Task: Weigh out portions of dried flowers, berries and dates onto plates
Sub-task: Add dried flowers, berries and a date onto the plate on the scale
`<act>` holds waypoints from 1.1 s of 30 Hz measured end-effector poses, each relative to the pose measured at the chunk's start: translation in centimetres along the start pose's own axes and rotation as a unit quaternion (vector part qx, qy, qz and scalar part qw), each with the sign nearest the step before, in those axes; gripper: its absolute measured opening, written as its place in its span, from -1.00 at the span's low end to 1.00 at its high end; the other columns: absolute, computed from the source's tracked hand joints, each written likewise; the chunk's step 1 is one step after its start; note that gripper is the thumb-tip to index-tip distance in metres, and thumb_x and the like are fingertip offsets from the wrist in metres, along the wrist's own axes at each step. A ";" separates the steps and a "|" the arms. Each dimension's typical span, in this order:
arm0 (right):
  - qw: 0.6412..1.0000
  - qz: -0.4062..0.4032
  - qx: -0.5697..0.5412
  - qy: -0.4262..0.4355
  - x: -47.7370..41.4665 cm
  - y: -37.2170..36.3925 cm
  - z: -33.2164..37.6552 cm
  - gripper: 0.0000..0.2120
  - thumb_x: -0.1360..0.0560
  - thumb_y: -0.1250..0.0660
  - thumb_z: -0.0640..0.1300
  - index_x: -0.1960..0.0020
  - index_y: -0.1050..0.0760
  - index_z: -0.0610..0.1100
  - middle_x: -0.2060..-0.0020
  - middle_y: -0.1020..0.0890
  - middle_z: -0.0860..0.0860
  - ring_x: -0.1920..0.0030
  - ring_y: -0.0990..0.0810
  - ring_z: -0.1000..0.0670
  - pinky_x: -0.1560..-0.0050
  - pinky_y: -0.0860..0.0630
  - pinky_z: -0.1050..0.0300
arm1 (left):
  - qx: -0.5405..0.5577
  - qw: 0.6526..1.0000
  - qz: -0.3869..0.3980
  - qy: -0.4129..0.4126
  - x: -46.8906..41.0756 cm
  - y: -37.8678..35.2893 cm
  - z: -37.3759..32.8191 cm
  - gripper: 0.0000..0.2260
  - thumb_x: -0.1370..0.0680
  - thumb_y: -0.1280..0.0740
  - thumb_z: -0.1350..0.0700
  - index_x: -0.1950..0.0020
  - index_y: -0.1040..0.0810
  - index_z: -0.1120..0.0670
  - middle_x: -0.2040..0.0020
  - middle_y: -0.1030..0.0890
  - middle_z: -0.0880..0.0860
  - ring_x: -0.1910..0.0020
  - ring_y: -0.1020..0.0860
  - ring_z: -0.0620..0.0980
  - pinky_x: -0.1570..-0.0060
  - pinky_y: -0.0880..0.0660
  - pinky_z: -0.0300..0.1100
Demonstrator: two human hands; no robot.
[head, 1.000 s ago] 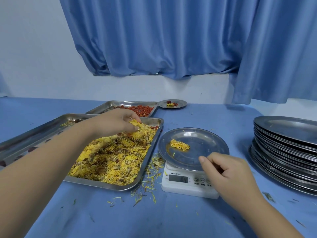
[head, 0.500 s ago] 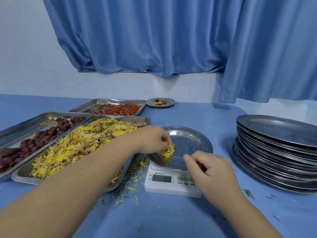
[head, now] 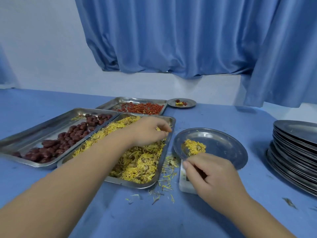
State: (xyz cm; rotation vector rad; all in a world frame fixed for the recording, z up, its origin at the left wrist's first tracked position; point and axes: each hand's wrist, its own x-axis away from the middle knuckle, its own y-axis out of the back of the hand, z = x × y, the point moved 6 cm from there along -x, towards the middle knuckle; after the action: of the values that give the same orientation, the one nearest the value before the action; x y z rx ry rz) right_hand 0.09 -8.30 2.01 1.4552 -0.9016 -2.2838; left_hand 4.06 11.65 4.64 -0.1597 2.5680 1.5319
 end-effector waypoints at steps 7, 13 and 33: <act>0.998 0.015 0.050 0.023 -3.7 -4.7 2.9 -0.78 -0.43 -0.25 -0.21 0.00 -0.61 -0.08 0.34 -0.52 0.10 0.33 -0.50 0.06 0.44 -0.47 0.07 | -0.097 0.987 -0.087 0.092 2.0 7.5 9.1 -0.84 -0.59 -0.28 0.02 -0.14 -0.58 -0.11 0.00 -0.55 -0.19 0.08 -0.50 -0.24 0.11 -0.38 -0.27; 0.997 0.031 0.047 0.042 -3.1 -7.0 2.7 -0.81 -0.43 -0.28 -0.21 0.04 -0.62 -0.08 0.32 -0.55 0.10 0.32 -0.52 0.07 0.47 -0.49 0.09 | -0.198 0.943 -0.115 0.243 5.6 11.8 19.6 -0.79 -0.54 -0.24 0.20 -0.06 -0.63 0.03 -0.04 -0.63 0.04 0.01 -0.58 0.09 -0.01 -0.51 -0.04; 1.000 0.001 0.008 0.015 -3.0 -6.4 1.2 -0.75 -0.49 -0.15 -0.09 0.09 -0.62 -0.05 0.32 -0.53 0.15 0.35 -0.49 0.16 0.44 -0.48 0.13 | -0.153 0.932 -0.032 0.328 7.3 9.0 26.7 -0.70 -0.49 -0.26 0.31 0.01 -0.61 -0.08 -0.15 -0.62 0.03 -0.11 -0.54 0.02 -0.21 -0.46 -0.05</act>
State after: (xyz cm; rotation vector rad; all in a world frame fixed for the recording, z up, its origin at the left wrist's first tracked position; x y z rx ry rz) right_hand 0.96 -1.39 0.38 1.4905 -0.9155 -2.2513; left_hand -2.70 39.32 -1.45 -0.9263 2.6886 2.1288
